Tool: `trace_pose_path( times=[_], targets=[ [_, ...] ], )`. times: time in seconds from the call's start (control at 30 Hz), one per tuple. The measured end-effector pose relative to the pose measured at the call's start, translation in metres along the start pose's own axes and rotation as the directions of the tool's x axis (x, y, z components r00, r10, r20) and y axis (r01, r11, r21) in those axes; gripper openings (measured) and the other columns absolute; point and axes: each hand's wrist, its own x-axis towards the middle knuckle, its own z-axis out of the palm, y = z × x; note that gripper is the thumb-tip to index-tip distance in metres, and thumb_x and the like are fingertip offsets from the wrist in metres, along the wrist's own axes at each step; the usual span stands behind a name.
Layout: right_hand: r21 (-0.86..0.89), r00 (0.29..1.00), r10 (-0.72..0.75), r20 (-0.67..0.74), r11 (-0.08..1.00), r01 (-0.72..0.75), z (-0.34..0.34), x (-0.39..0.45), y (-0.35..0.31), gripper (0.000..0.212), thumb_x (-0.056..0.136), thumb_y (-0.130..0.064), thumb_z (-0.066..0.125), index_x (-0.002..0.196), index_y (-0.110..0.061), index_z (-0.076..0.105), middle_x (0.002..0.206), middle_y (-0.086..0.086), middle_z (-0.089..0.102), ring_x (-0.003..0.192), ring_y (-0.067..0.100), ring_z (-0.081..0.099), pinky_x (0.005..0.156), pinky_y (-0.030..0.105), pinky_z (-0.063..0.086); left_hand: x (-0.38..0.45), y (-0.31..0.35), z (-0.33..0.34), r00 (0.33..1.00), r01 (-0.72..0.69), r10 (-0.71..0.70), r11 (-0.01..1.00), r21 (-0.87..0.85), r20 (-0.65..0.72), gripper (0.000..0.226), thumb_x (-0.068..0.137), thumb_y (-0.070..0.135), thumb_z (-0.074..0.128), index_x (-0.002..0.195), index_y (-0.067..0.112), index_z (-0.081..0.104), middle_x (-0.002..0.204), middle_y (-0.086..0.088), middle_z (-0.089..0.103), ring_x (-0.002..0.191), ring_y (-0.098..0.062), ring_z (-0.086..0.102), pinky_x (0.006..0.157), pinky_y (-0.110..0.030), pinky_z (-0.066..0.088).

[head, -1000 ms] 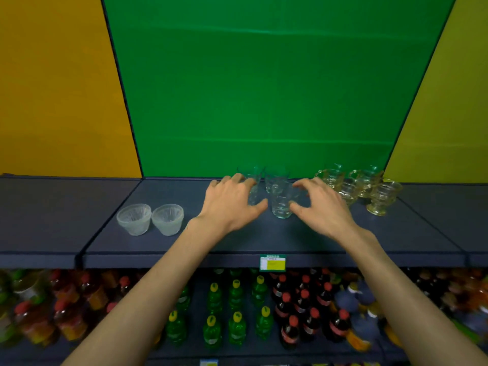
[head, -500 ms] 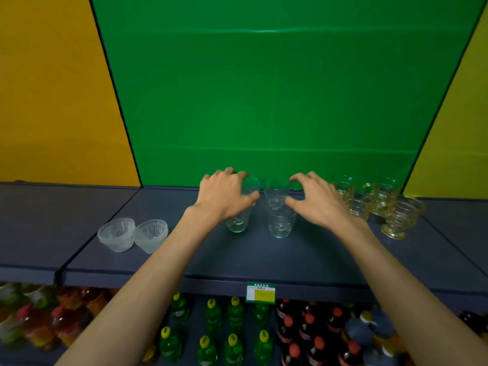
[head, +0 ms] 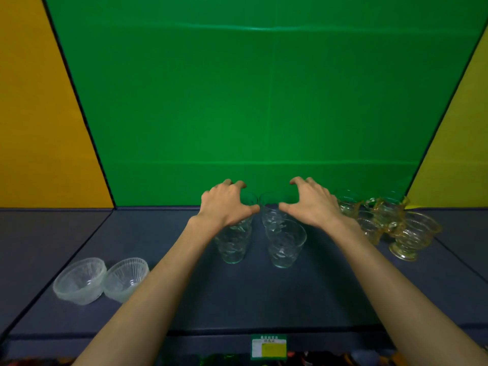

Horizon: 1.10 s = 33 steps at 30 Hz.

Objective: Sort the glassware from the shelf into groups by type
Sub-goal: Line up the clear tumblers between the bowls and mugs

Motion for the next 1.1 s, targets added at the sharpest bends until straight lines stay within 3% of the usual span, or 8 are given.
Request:
trace_pose_path(
  times=[0.17, 0.3, 0.43, 0.57, 0.67, 0.87, 1.1],
  targets=[
    [0.007, 0.998, 0.005, 0.056, 1.000, -0.005, 0.014, 0.019, -0.003, 0.087, 0.078, -0.061, 0.067, 0.148, -0.018, 0.038, 0.147, 0.011, 0.046, 0.126, 0.033, 0.052, 0.095, 0.041, 0.046, 0.021, -0.006, 0.010, 0.992, 0.060, -0.063, 0.998, 0.034, 0.108, 0.094, 0.071, 0.077, 0.061, 0.149, 0.029, 0.041, 0.140, -0.009, 0.052, 0.126, -0.034, 0.054, 0.097, -0.046, 0.045],
    [-0.003, 0.997, 0.006, 0.080, 1.000, -0.006, 0.022, 0.031, -0.006, 0.092, 0.073, -0.067, 0.068, 0.142, -0.012, 0.042, 0.138, 0.010, 0.052, 0.121, 0.032, 0.055, 0.091, 0.039, 0.046, 0.031, -0.006, 0.016, 0.980, 0.099, -0.106, 0.994, 0.047, 0.166, 0.096, 0.068, 0.077, 0.065, 0.145, 0.023, 0.045, 0.141, -0.009, 0.053, 0.126, -0.033, 0.054, 0.099, -0.045, 0.044],
    [-0.001, 0.990, 0.016, 0.139, 1.000, -0.016, 0.032, 0.041, -0.008, 0.102, 0.067, -0.072, 0.072, 0.140, -0.008, 0.042, 0.137, 0.011, 0.054, 0.121, 0.031, 0.055, 0.092, 0.039, 0.047, 0.038, -0.006, 0.021, 0.985, 0.116, -0.115, 0.993, 0.001, 0.129, 0.089, 0.064, 0.074, 0.069, 0.134, 0.020, 0.057, 0.131, -0.007, 0.061, 0.116, -0.031, 0.060, 0.092, -0.041, 0.047],
    [-0.004, 0.989, 0.005, 0.146, 1.000, -0.005, 0.040, 0.045, -0.007, 0.088, 0.068, -0.070, 0.073, 0.125, -0.007, 0.051, 0.126, 0.010, 0.059, 0.110, 0.030, 0.059, 0.085, 0.038, 0.049, 0.038, -0.005, 0.022, 0.988, 0.135, -0.131, 0.990, -0.038, 0.079, 0.085, 0.061, 0.071, 0.073, 0.128, 0.019, 0.062, 0.124, -0.007, 0.065, 0.111, -0.031, 0.063, 0.086, -0.038, 0.048],
    [0.032, 0.995, -0.001, 0.098, 0.999, -0.002, 0.042, 0.046, -0.006, 0.080, 0.063, -0.068, 0.077, 0.114, -0.010, 0.057, 0.119, 0.009, 0.060, 0.104, 0.030, 0.061, 0.080, 0.036, 0.051, 0.036, -0.005, 0.022, 0.991, 0.136, -0.134, 0.989, -0.061, 0.026, 0.086, 0.058, 0.070, 0.075, 0.129, 0.022, 0.061, 0.122, -0.006, 0.067, 0.110, -0.031, 0.064, 0.085, -0.038, 0.048],
    [0.124, 0.993, -0.029, -0.111, 0.991, 0.043, 0.023, 0.044, -0.006, 0.093, 0.061, -0.060, 0.082, 0.134, -0.009, 0.052, 0.129, 0.009, 0.055, 0.117, 0.030, 0.057, 0.091, 0.037, 0.048, 0.030, 0.000, -0.002, 0.984, 0.123, -0.139, 0.982, -0.142, -0.111, 0.092, 0.051, 0.076, 0.069, 0.130, 0.028, 0.059, 0.123, -0.002, 0.067, 0.111, -0.030, 0.064, 0.087, -0.040, 0.051],
    [0.218, 0.978, -0.064, -0.200, 0.970, 0.108, -0.014, 0.029, -0.005, 0.095, 0.056, -0.063, 0.079, 0.132, -0.011, 0.056, 0.122, 0.007, 0.058, 0.114, 0.029, 0.058, 0.089, 0.034, 0.046, 0.008, 0.017, -0.042, 0.959, 0.101, -0.142, 0.980, -0.171, -0.246, 0.087, 0.051, 0.079, 0.064, 0.125, 0.033, 0.061, 0.117, 0.000, 0.068, 0.109, -0.026, 0.064, 0.087, -0.038, 0.051]
  ],
)
